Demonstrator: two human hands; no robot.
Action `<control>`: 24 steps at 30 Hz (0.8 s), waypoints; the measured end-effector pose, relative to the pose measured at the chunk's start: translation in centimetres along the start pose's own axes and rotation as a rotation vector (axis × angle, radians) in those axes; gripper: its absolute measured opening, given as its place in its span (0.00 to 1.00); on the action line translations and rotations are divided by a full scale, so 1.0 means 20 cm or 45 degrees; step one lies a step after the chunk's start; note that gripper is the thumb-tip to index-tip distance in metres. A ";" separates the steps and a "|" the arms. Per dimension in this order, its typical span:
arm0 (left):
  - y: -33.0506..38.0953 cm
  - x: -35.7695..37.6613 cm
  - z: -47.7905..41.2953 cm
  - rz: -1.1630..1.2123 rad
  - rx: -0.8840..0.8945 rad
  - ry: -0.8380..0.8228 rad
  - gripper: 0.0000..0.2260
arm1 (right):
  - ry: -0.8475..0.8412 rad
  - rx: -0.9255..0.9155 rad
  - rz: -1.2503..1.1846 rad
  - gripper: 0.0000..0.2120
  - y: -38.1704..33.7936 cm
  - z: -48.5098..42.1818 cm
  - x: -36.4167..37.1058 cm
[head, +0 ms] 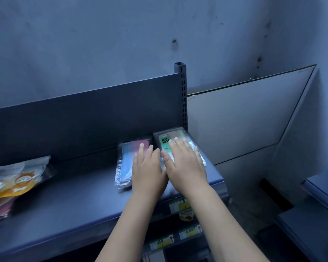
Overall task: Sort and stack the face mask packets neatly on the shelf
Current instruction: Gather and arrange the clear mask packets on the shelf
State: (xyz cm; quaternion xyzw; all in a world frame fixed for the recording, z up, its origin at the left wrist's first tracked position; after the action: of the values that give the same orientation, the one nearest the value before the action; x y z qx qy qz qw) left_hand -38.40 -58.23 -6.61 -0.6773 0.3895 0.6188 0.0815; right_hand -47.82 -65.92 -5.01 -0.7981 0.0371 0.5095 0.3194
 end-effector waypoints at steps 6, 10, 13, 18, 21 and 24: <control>-0.17 -0.09 0.04 -0.149 -0.053 -0.021 0.39 | -0.038 -0.036 -0.011 0.31 -0.09 0.00 0.09; -0.38 -0.21 0.06 -0.184 -0.112 0.023 0.30 | -0.094 -0.062 -0.062 0.31 -0.25 -0.02 0.19; -0.55 -0.32 0.05 -0.186 -0.148 0.066 0.30 | -0.084 -0.125 -0.071 0.31 -0.42 -0.05 0.27; -0.83 -0.43 0.03 -0.226 -0.178 0.048 0.32 | -0.088 -0.132 -0.055 0.30 -0.66 -0.08 0.42; -1.01 -0.53 0.01 -0.226 -0.151 0.057 0.32 | -0.087 -0.109 -0.041 0.30 -0.82 -0.11 0.53; -1.22 -0.67 0.00 -0.253 -0.148 0.072 0.32 | -0.069 -0.096 -0.062 0.30 -1.03 -0.13 0.63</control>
State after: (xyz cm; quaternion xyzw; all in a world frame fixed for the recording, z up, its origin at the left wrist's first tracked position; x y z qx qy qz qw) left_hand -22.21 -35.90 -3.66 -0.7333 0.2860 0.6099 0.0922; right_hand -31.86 -47.70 -5.06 -0.7961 -0.0101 0.5242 0.3022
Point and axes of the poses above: each hand's wrist, its own z-axis away from the middle knuckle, its own x-axis out of the palm, y = z × x, the point moved 6 cm from there along -z, towards the middle knuckle, and after that the axes turned 11 degrees about -x, right-handed, at the moved point
